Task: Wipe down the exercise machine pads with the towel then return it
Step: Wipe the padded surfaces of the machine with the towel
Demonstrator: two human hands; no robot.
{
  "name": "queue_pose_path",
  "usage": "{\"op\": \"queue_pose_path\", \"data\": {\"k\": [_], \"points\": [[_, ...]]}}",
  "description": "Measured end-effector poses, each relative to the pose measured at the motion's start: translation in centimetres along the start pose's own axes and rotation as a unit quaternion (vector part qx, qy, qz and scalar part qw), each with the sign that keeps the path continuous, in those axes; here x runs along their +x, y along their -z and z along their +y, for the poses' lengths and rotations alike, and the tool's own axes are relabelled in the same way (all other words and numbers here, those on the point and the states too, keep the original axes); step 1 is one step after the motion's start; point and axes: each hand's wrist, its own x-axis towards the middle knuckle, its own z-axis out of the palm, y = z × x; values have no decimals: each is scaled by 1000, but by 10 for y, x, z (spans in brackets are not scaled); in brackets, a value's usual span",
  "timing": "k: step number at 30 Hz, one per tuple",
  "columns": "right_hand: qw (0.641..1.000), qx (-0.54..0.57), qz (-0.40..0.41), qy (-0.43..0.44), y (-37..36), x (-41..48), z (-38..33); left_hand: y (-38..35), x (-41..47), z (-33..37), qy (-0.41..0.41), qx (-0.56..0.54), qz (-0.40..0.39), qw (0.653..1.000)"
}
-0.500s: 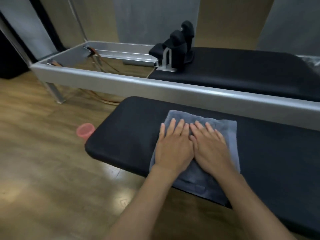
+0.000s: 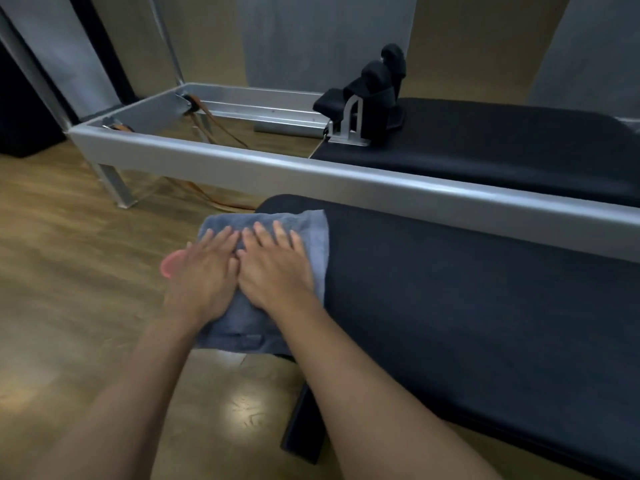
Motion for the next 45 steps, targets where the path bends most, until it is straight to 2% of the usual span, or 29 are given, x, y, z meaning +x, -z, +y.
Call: {"op": "queue_pose_path", "data": {"k": [2, 6, 10, 12, 14, 21, 27, 32, 36, 41, 45], "points": [[1000, 11, -8, 8, -1, 2, -3, 0, -1, -3, 4, -15, 3, 1000], [999, 43, -11, 8, 7, -16, 8, -7, -10, 7, -18, 25, -7, 1000], [999, 52, -11, 3, 20, -46, 39, -11, -26, 49, -37, 83, -45, 995], [999, 46, -1, -5, 31, -72, 64, -13, -43, 87, -17, 82, -27, 996], [999, 42, 12, -14, 47, -102, 98, -20, -59, 135, -34, 85, -4, 996], [996, -5, 39, -79, 109, -208, 236, -55, -88, 310, -103, 84, -16, 991], [985, -36, 40, -166, 166, -296, 358, -97, -102, 462, -156, 32, -11, 987], [975, -42, 47, -213, 196, -362, 430, -123, -127, 555, -189, -6, -25, 982], [972, -37, 76, -219, 198, -374, 439, -125, -134, 569, -177, 0, -41, 983], [966, -28, 70, -247, 200, -367, 429, -116, -131, 562, -166, 31, -73, 983], [952, -66, 80, -286, 199, -368, 424, -116, -129, 566, -148, -5, -82, 986]]}}
